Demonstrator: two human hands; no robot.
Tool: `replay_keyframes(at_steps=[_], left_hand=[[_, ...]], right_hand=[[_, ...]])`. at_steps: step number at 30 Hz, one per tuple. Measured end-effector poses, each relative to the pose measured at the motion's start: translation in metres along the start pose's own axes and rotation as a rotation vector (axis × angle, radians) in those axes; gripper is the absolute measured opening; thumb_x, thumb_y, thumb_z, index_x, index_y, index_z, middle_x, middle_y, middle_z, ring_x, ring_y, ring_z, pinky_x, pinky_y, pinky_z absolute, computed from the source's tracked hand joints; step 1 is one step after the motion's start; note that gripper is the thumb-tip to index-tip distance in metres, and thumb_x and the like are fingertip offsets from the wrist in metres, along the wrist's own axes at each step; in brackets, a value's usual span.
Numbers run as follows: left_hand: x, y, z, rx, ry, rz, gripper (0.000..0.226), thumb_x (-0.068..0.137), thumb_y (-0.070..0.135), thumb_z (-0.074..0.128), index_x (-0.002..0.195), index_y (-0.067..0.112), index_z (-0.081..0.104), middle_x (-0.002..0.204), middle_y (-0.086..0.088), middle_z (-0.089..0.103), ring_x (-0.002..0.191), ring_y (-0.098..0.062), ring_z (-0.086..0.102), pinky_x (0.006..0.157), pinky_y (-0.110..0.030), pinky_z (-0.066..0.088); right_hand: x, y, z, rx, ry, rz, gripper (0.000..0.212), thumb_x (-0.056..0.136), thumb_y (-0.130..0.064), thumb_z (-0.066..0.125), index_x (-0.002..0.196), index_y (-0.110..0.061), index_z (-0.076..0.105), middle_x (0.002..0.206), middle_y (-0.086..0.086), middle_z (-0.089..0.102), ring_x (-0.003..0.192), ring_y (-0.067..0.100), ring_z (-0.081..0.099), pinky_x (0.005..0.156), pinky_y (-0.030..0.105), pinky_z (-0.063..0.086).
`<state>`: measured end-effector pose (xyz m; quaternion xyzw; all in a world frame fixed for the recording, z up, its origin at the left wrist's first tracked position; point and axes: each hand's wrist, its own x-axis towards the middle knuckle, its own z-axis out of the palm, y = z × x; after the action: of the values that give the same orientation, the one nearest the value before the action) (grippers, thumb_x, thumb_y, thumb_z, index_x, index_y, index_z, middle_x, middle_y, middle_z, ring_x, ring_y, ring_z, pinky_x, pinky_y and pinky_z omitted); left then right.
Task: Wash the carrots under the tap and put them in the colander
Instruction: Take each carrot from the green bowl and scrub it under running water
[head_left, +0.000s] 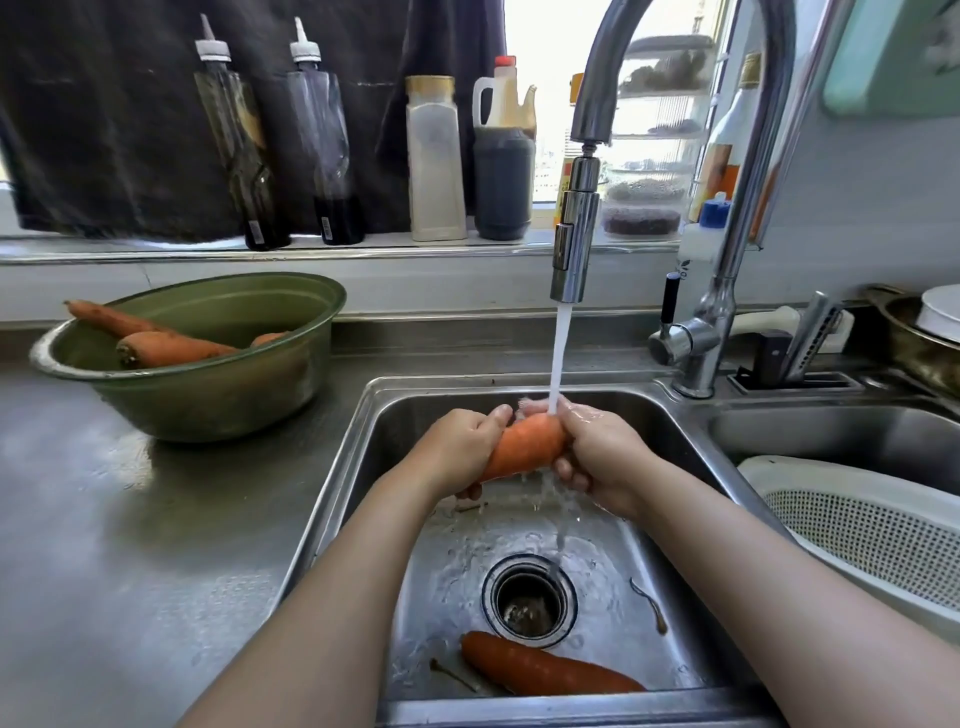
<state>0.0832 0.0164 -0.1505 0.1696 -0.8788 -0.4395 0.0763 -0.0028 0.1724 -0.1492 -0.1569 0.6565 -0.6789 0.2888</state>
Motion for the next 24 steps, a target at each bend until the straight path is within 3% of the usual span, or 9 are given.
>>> replay_keyframes(at_steps=[4,6,8,11,15,20,24], left_hand=[[0.000,-0.004,0.001,-0.172,-0.142,-0.001,0.045,0.098,0.066,0.052,0.107,0.024,0.067,0.085,-0.008,0.067,0.051,-0.016,0.058,0.048,-0.028,0.047],[-0.002,-0.005,0.002,-0.212,-0.205,0.040,0.043,0.089,0.061,0.070,0.111,0.025,0.064,0.089,-0.004,0.068,0.057,-0.015,0.059,0.053,-0.029,0.048],[-0.003,-0.005,0.003,-0.282,-0.226,0.054,0.042,0.085,0.057,0.074,0.111,0.026,0.063,0.088,-0.003,0.066,0.060,-0.017,0.061,0.057,-0.032,0.050],[-0.003,-0.002,0.007,-0.398,-0.243,0.031,0.051,0.080,0.066,0.068,0.110,0.025,0.068,0.088,-0.002,0.069,0.065,-0.021,0.064,0.063,-0.034,0.051],[-0.005,0.004,0.012,-0.517,-0.271,-0.056,0.041,0.104,0.054,0.046,0.112,0.018,0.062,0.087,-0.007,0.064,0.058,-0.017,0.058,0.054,-0.028,0.048],[-0.010,0.019,0.021,-0.544,-0.225,-0.166,0.066,0.105,0.064,0.030,0.102,0.007,0.063,0.069,-0.005,0.063,0.050,-0.017,0.054,0.048,-0.027,0.045],[-0.007,0.015,0.020,-0.574,-0.253,-0.239,0.083,0.097,0.076,0.034,0.116,0.000,0.062,0.079,-0.014,0.063,0.049,-0.018,0.057,0.043,-0.025,0.047]], right_hand=[[0.000,0.000,-0.004,0.156,-0.055,0.015,0.029,0.110,-0.017,0.045,0.112,-0.005,0.071,0.060,0.006,0.055,0.040,0.009,0.045,0.035,0.019,0.035],[0.002,-0.002,-0.005,0.212,-0.061,0.013,0.023,0.107,-0.011,0.050,0.113,-0.001,0.070,0.061,0.008,0.053,0.041,0.009,0.046,0.036,0.019,0.038],[0.004,-0.003,-0.005,0.276,-0.054,0.014,0.022,0.107,-0.011,0.052,0.118,0.001,0.068,0.057,0.006,0.053,0.040,0.008,0.048,0.037,0.019,0.042],[0.007,-0.004,-0.007,0.382,-0.038,0.019,0.022,0.107,-0.009,0.052,0.124,-0.002,0.065,0.058,0.003,0.058,0.041,0.005,0.052,0.040,0.018,0.047],[0.009,-0.003,-0.012,0.468,-0.034,0.046,0.016,0.104,-0.006,0.055,0.116,-0.007,0.066,0.068,0.005,0.066,0.043,0.006,0.053,0.040,0.016,0.048],[0.001,-0.008,-0.016,0.356,-0.184,0.029,0.027,0.105,-0.024,0.054,0.129,-0.016,0.062,0.064,-0.001,0.057,0.043,0.005,0.043,0.039,0.015,0.039],[-0.007,-0.009,-0.012,0.207,-0.268,-0.025,0.027,0.105,-0.023,0.053,0.130,-0.023,0.065,0.055,-0.003,0.044,0.043,0.007,0.039,0.041,0.018,0.036]])
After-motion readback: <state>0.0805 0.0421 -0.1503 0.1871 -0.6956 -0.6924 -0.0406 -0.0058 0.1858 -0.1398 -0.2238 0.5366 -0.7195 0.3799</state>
